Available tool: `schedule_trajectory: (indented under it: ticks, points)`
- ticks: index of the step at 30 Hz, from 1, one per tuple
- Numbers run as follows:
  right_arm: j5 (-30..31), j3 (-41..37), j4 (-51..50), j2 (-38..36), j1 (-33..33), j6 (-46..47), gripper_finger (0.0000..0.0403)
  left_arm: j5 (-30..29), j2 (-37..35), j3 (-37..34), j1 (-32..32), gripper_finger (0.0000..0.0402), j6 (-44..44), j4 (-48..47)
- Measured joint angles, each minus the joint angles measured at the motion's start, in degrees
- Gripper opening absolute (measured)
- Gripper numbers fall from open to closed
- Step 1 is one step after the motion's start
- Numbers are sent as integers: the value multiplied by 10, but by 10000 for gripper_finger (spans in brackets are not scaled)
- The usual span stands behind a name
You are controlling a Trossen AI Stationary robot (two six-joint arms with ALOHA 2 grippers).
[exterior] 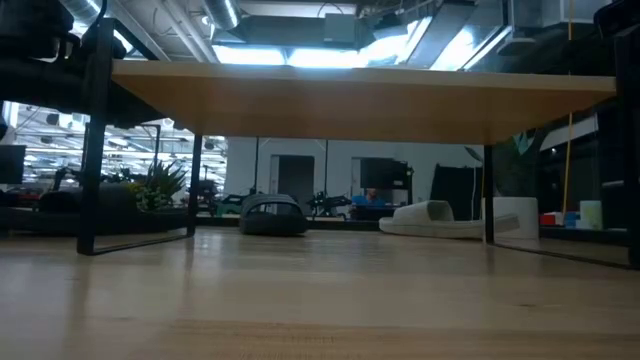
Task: Pick and place slides into the shelf
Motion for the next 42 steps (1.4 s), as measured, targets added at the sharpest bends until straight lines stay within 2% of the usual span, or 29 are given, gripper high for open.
schedule_trajectory:
  ticks: [16, 22, 29, 34, 42]
  points:
    - [0, 0, 0, 0, 0, -2, 16, 0, 0, 0, 0, 4, 3, 0]
    - [0, 0, 0, 0, 0, -2, 16, 0, 0, 0, 0, 4, 80, 0]
    - [0, 0, 0, 0, 0, 1, 16, 0, 0, 0, 0, 4, 74, 0]
    - [0, 0, -3, 0, 0, 31, 16, 0, 0, 0, 0, 4, 20, 0]
    - [0, 0, -3, 0, 0, 44, 16, 1, 0, 0, 0, 4, 19, 0]
